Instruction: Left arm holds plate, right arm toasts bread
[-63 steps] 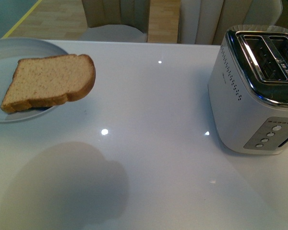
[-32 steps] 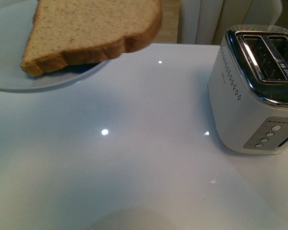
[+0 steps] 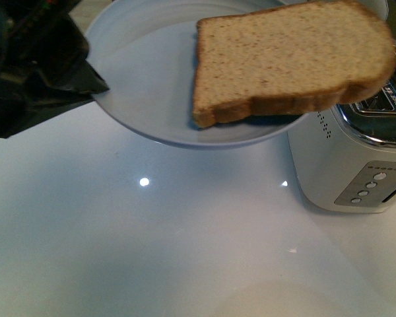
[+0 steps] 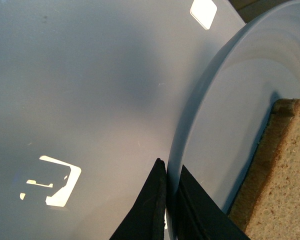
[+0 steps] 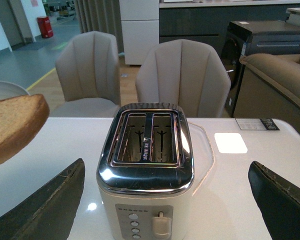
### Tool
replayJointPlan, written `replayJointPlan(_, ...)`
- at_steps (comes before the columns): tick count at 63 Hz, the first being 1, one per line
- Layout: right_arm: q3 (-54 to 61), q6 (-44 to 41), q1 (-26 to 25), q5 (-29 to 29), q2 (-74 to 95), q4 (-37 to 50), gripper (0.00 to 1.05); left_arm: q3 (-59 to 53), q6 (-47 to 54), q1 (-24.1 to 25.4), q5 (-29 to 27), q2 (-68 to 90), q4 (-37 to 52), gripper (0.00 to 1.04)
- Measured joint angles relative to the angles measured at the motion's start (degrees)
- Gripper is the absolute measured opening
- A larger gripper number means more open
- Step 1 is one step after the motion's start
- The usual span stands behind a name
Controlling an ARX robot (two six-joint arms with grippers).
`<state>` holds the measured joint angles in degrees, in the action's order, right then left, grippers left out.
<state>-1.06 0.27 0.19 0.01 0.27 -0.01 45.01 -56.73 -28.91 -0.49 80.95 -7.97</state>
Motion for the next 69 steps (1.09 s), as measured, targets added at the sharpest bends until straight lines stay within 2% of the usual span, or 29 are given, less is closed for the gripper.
replayJointPlan(18,-0.02,0.04,0.02,0.04,0.02,-0.02,0.96,1.92,-1.44,-3.61,-1.25,2.75,0.13,0.03)
replayJointPlan(20,-0.98,1.86,0.72,3.08,1.44,-3.13,0.96,1.99,-1.49,-3.63,-1.27,2.78,0.13,0.03)
replayJointPlan(25,-6.82,9.03,3.30,12.79,10.14,-17.53,0.96,2.08,-1.46,-3.67,-1.51,2.84,0.13,0.03)
replayJointPlan(29,-8.46,13.22,3.56,13.99,14.43,-23.47,0.96,2.21,-1.46,-3.78,-1.57,2.84,0.13,0.03)
replayJointPlan(34,-8.50,15.63,3.54,13.66,16.09,-24.09,0.96,2.21,-1.44,-3.76,-1.46,2.91,0.11,0.03)
replayJointPlan(40,-9.20,17.88,2.43,10.91,18.40,-20.13,0.96,2.21,-1.44,-3.67,-1.64,2.99,0.09,0.03)
replayJointPlan(49,-11.58,21.92,1.44,8.55,27.54,-9.14,0.96,2.21,-1.42,-3.67,-1.18,2.99,0.09,0.03)
replayJointPlan(60,-16.41,30.05,3.67,1.90,41.29,4.48,0.96,2.21,-1.42,-3.45,-1.14,2.99,0.09,0.03)
replayJointPlan(69,-20.39,39.67,7.61,-2.45,52.81,15.72,0.96,2.21,-1.42,-3.32,-1.01,3.02,0.07,0.03)
